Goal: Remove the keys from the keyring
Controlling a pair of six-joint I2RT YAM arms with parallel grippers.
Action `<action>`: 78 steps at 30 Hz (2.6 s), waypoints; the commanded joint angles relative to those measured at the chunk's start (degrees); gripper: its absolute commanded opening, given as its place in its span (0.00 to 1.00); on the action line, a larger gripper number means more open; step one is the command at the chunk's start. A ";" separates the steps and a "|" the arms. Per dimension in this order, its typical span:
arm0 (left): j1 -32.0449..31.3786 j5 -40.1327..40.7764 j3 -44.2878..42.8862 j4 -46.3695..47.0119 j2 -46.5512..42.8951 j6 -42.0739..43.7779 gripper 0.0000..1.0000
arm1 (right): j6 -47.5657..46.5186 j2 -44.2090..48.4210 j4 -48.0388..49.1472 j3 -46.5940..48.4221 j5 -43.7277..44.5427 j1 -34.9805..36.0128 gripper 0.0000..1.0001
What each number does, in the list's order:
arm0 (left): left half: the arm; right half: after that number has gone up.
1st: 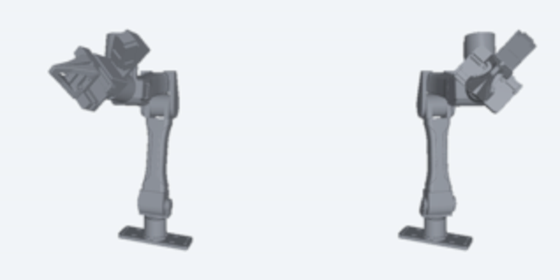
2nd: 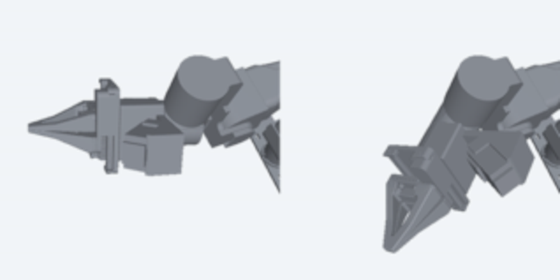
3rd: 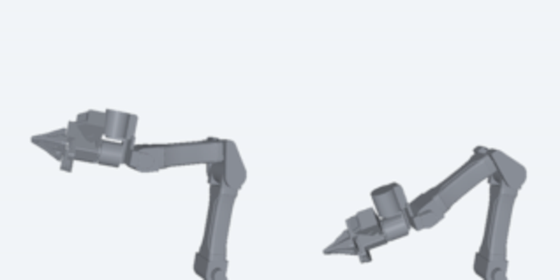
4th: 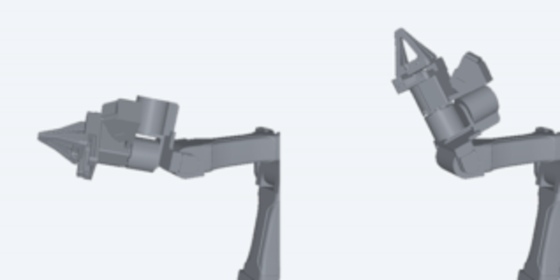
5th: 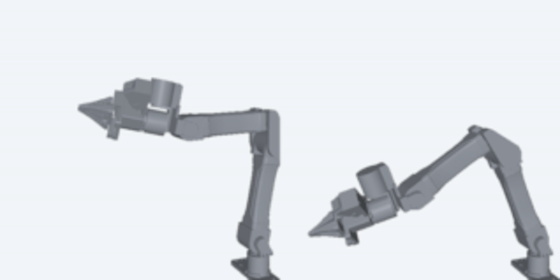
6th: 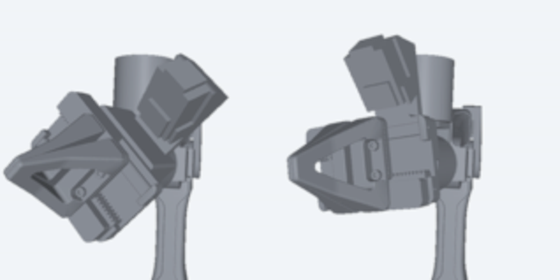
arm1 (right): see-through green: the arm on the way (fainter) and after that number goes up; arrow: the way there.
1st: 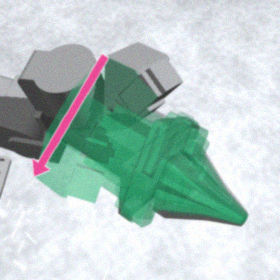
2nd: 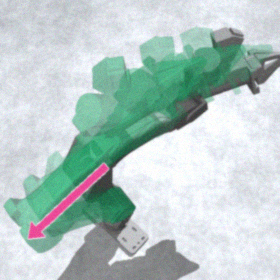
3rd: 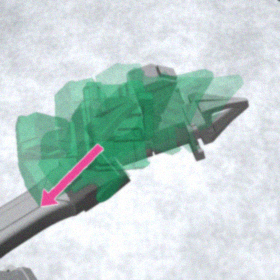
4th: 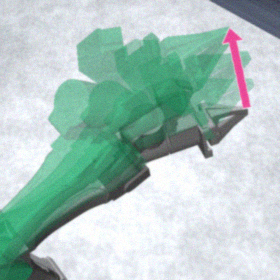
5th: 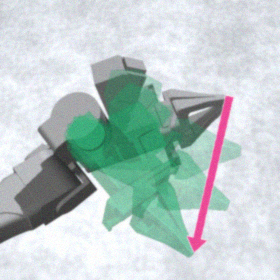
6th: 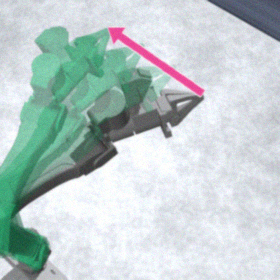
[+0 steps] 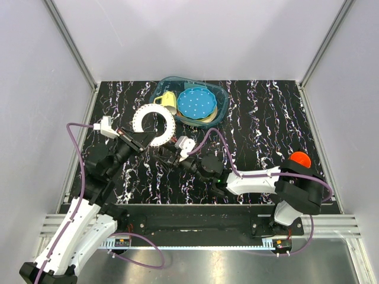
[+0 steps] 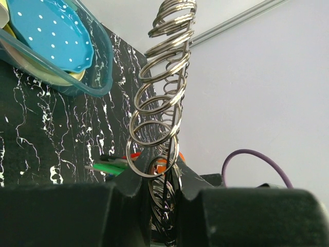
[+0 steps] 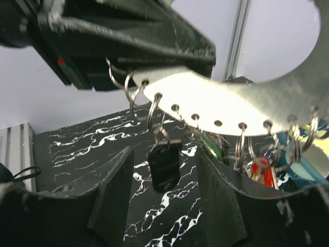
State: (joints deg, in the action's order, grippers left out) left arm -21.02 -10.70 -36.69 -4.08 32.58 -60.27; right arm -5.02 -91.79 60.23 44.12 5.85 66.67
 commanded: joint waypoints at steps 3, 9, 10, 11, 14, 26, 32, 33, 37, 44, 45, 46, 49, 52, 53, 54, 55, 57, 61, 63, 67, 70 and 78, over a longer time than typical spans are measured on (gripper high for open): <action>-0.25 1.38 1.27 5.31 -1.73 -1.34 0.00 | -2.37 -0.15 6.48 2.38 3.73 1.00 0.52; -0.34 2.17 1.35 4.87 -2.43 -1.17 0.00 | -2.02 0.56 7.36 1.32 1.89 1.09 0.41; -0.34 2.17 1.27 4.78 -2.43 -1.08 0.00 | -1.93 0.56 7.27 1.23 1.89 1.26 0.40; -0.34 2.26 1.27 4.69 -2.43 -0.99 0.00 | -1.84 0.64 7.36 1.06 1.80 1.18 0.39; -0.34 2.52 1.27 4.60 -2.43 -0.99 0.00 | -1.49 0.64 7.45 0.01 1.45 1.18 0.35; -0.34 2.61 1.27 4.25 -2.61 -0.73 0.00 | -1.93 0.03 7.10 0.44 1.54 1.18 0.16; -0.34 3.58 2.14 3.03 -3.57 0.68 0.00 | -1.75 1.43 6.66 -0.61 1.88 1.18 0.00; -0.34 3.93 2.15 2.67 -3.66 1.29 0.00 | -1.75 2.65 4.74 -0.87 2.06 1.18 0.00; -0.34 5.25 1.53 -1.09 -3.93 6.46 0.01 | -3.85 8.45 -4.31 -2.71 1.81 1.18 0.00; -0.34 4.56 4.25 -4.36 -4.45 8.06 0.42 | -9.39 18.04 -28.74 1.14 2.67 0.74 0.00; -0.34 3.85 4.86 -4.45 -4.45 7.98 0.50 | -11.14 18.74 -32.85 1.84 2.68 -0.05 0.00; -0.34 3.23 5.91 -4.71 -4.45 7.98 0.53 | -11.94 19.10 -34.63 2.98 2.42 -0.66 0.00; -0.34 1.65 6.28 -7.07 -5.15 9.72 0.65 | -13.79 20.77 -40.09 4.74 0.57 -2.68 0.00; -0.34 2.69 5.14 -12.33 -6.73 13.58 0.70 | -15.02 21.91 -46.50 7.02 -2.06 -5.05 0.00; -0.34 4.27 4.09 -13.84 -7.00 14.56 0.71 | -15.46 22.09 -48.17 7.56 -3.46 -5.67 0.00; -0.34 4.72 3.47 -15.16 -7.09 15.96 0.71 | -16.59 22.61 -51.14 8.00 -4.17 -6.20 0.00; -0.34 4.90 2.86 -17.09 -7.35 19.37 0.71 | -17.30 22.88 -52.74 8.78 -4.96 -7.16 0.00; -0.34 4.11 1.54 -18.59 -7.53 22.90 0.71 | -19.32 23.50 -57.29 9.75 -7.85 -7.78 0.00; -0.34 -1.15 0.92 -19.66 -7.62 31.59 0.70 | -21.00 23.67 -67.94 15.89 -13.83 -8.31 0.00; -0.34 -7.91 1.53 -17.82 -7.35 34.15 0.68 | -21.35 23.15 -72.59 17.83 -17.00 -8.40 0.00; -0.34 -14.86 3.54 -8.62 -8.49 35.84 0.65 | -20.04 21.92 -76.92 21.70 -19.91 -8.67 0.00; -0.43 -18.65 4.95 -3.68 -9.37 36.19 0.64 | -17.49 21.56 -77.10 22.50 -21.58 -8.75 0.00; -1.13 -27.00 4.26 2.05 -3.50 34.08 0.55 | -14.41 22.36 -76.22 23.20 -24.04 -8.75 0.00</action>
State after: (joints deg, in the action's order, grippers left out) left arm -21.67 -31.14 -32.16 -9.08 26.22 -26.17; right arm -21.54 -70.78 -17.91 63.64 -15.33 58.33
